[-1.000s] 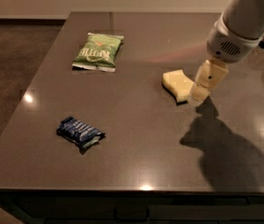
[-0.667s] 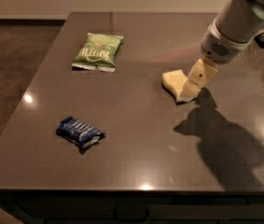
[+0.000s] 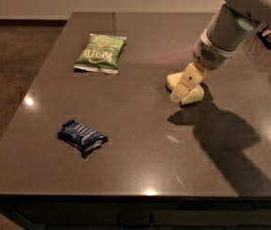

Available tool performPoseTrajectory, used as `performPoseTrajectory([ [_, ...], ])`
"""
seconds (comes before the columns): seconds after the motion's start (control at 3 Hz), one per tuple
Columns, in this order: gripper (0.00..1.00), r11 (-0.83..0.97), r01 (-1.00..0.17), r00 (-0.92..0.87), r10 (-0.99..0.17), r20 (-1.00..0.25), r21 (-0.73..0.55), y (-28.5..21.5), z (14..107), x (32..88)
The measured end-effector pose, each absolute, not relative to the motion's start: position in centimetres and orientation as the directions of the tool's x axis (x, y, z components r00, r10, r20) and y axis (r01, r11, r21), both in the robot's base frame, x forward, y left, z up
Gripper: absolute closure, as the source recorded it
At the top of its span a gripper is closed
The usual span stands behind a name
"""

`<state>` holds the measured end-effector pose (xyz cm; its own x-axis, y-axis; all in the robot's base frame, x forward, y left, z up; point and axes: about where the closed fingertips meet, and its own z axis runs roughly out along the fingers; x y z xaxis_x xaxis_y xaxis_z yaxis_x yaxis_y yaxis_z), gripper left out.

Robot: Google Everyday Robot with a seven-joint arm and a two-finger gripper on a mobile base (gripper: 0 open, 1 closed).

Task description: Move sponge near rxbar blueberry

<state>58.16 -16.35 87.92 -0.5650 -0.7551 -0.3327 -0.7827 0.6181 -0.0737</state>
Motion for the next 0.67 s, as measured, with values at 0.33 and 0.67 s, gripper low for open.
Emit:
performPoseTrajectory([
  [0.33, 0.0, 0.632, -0.774, -0.584, -0.74, -0.334, -0.048, -15.4, 86.6, 59.1],
  [0.67, 0.0, 0.638, -0.77, -0.595, -0.737, -0.321, -0.036, -14.7, 85.4, 59.6],
])
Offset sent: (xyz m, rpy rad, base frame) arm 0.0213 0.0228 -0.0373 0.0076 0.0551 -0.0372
